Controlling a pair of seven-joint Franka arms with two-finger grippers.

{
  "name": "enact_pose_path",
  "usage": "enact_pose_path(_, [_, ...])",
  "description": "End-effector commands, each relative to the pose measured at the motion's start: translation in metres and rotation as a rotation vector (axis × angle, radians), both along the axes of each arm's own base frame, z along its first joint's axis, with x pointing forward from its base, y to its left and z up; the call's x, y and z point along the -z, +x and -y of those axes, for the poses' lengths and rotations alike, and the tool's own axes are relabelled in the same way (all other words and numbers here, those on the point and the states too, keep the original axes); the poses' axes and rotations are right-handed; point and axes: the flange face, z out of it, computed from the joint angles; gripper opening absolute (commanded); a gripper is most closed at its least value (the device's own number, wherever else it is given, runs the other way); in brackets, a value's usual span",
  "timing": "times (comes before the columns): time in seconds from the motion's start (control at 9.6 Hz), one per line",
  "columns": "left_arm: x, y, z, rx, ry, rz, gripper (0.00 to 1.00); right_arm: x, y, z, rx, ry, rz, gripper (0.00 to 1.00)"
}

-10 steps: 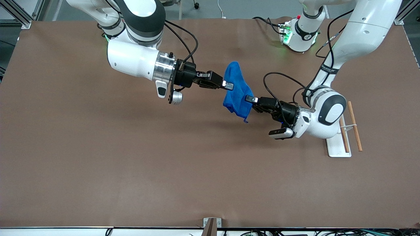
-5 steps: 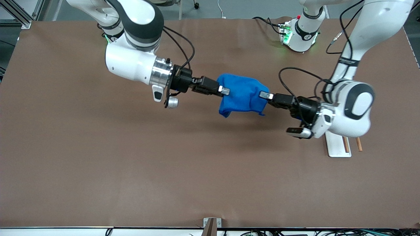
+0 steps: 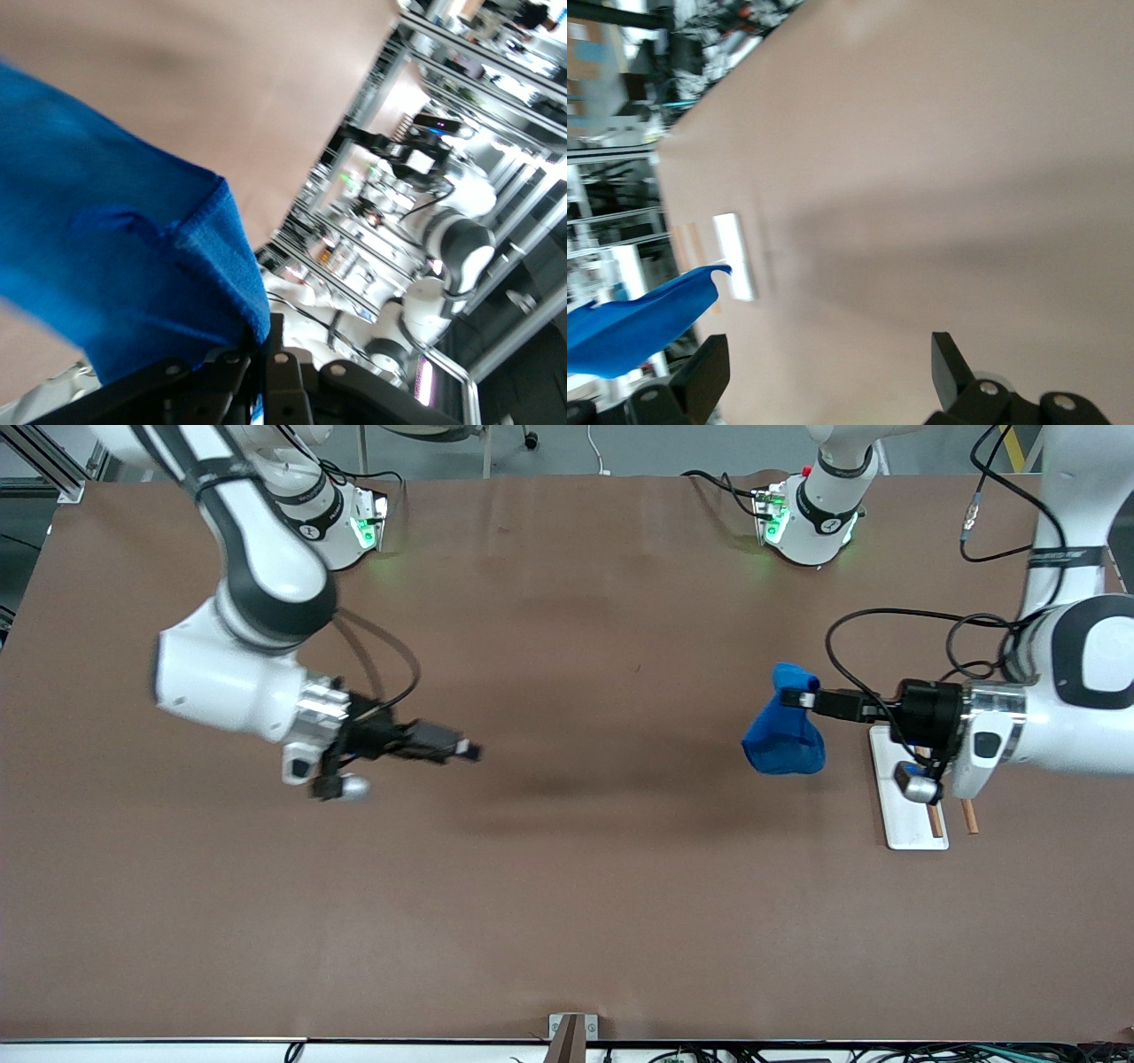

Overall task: Right arm passes towel to left arm to hang
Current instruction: 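Drape the towel over the dowel rack with the left gripper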

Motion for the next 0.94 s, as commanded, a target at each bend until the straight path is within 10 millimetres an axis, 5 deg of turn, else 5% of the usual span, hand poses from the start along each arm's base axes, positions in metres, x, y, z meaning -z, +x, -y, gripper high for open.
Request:
enact_pose_path(0.0, [0.022,-0.003,-0.039,-0.015,0.201,-0.062,0.00,-0.024,0.001,0.087,-0.013,-0.258,0.039,1.00])
enact_pose_path(0.31, [0.020,-0.004,-0.084,-0.021,0.539,-0.114,0.00,-0.055,-0.004,0.188,0.004,-0.548,0.072,1.00])
enact_pose_path(0.62, [0.024,-0.003,-0.132,0.008,0.822,-0.057,0.00,-0.130,-0.048,0.241,0.008,-0.711,0.038,1.00])
enact_pose_path(0.83, [0.030,0.000,-0.151,0.039,0.928,-0.003,0.00,-0.183,-0.079,0.254,0.027,-0.717,0.024,1.00])
